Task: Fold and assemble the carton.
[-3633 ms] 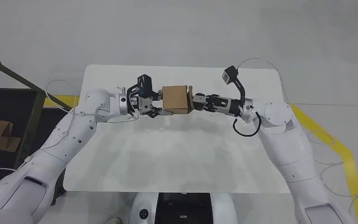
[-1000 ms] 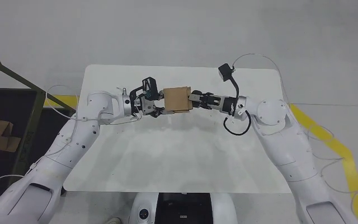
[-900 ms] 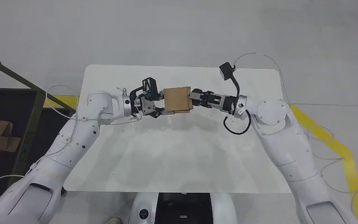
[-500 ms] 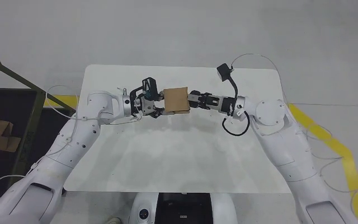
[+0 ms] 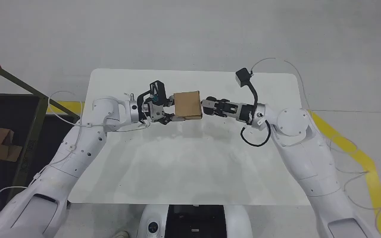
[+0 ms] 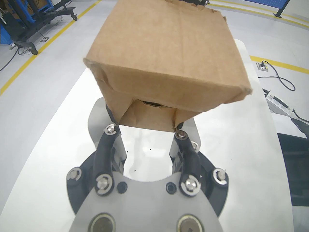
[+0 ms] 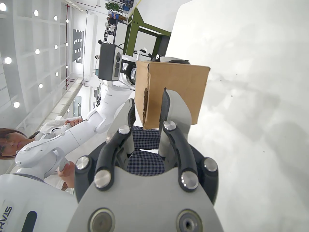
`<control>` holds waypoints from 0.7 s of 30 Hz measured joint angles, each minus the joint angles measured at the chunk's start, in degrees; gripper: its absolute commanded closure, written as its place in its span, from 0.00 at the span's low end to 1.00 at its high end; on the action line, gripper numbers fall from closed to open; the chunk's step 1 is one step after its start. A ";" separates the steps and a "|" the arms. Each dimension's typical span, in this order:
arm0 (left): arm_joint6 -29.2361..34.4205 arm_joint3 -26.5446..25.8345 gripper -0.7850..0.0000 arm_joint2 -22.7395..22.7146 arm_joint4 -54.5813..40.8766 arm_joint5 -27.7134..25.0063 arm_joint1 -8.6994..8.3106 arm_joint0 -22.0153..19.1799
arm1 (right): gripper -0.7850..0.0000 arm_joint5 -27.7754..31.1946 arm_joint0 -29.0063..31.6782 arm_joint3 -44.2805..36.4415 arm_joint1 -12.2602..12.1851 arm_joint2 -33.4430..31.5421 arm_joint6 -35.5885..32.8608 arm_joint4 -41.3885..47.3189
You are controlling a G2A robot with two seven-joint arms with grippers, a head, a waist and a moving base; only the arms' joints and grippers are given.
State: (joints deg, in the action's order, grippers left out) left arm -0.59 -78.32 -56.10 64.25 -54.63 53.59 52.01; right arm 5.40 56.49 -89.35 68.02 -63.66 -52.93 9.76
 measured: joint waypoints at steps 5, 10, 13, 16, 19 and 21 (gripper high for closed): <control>0.51 0.08 0.62 0.08 -0.03 -0.06 0.22 -0.01 | 0.75 0.36 -0.08 -0.52 0.08 0.67 -0.36 0.69; 0.77 0.09 0.61 0.16 -0.06 -0.26 0.43 -0.08 | 0.73 0.42 -0.81 -0.47 0.24 1.69 -0.19 0.20; 0.90 0.20 0.61 0.11 -0.07 -0.38 0.53 -0.10 | 0.66 0.60 -1.06 -0.35 0.22 1.47 0.66 -0.40; 1.04 1.44 0.62 -0.04 -0.48 -0.40 0.63 -0.13 | 0.55 0.84 -0.47 -0.77 -0.16 -0.30 2.30 -1.86; 1.73 3.69 0.62 0.20 -0.39 -0.13 0.82 -0.36 | 0.00 3.79 1.05 -2.40 -0.68 -2.60 3.62 -3.47; 2.14 5.37 0.62 0.89 -0.20 -0.07 1.12 -0.67 | 0.00 7.18 2.41 -3.04 -0.97 -4.04 4.66 -4.11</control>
State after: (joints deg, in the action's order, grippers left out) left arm 1.54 -72.95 -55.22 64.05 -54.70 54.71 51.33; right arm 12.58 58.90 -92.39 67.05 -67.69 -48.28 5.64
